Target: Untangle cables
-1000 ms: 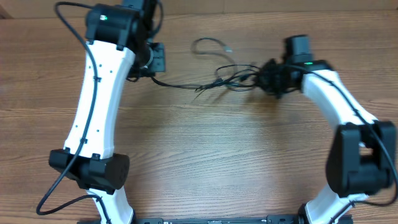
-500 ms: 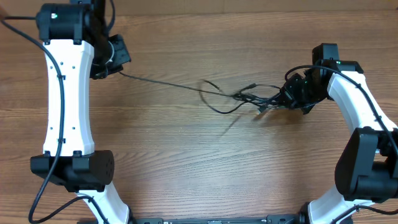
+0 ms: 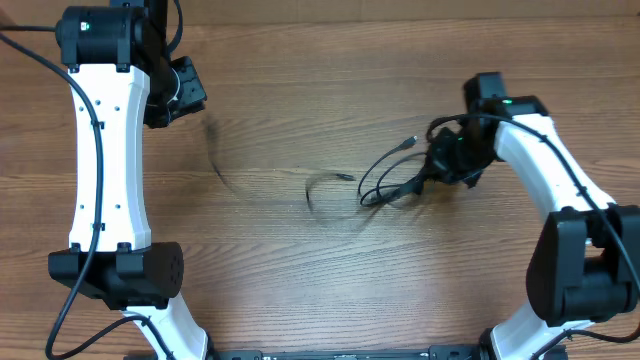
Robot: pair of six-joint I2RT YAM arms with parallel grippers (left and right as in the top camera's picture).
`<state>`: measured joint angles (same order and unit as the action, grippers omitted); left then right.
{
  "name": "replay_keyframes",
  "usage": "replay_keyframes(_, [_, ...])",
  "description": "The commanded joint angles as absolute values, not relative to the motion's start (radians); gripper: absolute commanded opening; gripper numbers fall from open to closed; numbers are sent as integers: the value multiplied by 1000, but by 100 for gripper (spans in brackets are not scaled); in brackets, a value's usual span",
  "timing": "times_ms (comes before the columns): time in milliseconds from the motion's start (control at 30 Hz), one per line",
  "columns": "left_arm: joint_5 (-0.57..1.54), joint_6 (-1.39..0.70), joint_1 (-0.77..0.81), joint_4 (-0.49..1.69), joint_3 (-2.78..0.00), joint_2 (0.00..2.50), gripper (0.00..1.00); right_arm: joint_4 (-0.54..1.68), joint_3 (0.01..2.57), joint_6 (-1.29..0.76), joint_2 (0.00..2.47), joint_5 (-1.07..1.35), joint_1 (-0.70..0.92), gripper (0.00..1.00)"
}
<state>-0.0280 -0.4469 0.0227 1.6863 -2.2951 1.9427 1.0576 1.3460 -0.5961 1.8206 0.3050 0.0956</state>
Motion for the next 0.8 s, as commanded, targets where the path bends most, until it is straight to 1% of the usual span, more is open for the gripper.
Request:
replay_keyframes(0, [-51,-450,37,1682,-2251,1913,62,1029,1346,-593,1809,292,161,29])
replay_keyframes(33, [-51,-450,39,1679,-2237,1913,64,1020,1346,-593,1809,292,175,42])
replay_keyframes(67, [-48,-450,40,1673,-2220,1913,65,1012,1346,-594,1809,292,187,51])
replay_keyframes(100, [-34,-449,42,1665,-2198,1913,66,1004,1346,-593,1809,292,199,56])
replay_keyframes(167, [6,-428,43,1645,-2155,1913,68,991,1346,-593,1809,292,221,71])
replay_keyframes(267, [112,-327,53,1595,-2075,1913,68,982,1346,-593,1809,289,243,89])
replay_keyframes(367, [257,-201,69,1539,-1997,1913,68,999,1346,-593,1809,246,247,100])
replay_keyframes(533, [440,-72,112,1459,-1878,1913,70,1062,1346,-593,1809,109,230,100])
replay_keyframes(767, [450,-67,217,1345,-1757,1913,72,1182,1346,-594,1809,-64,173,100])
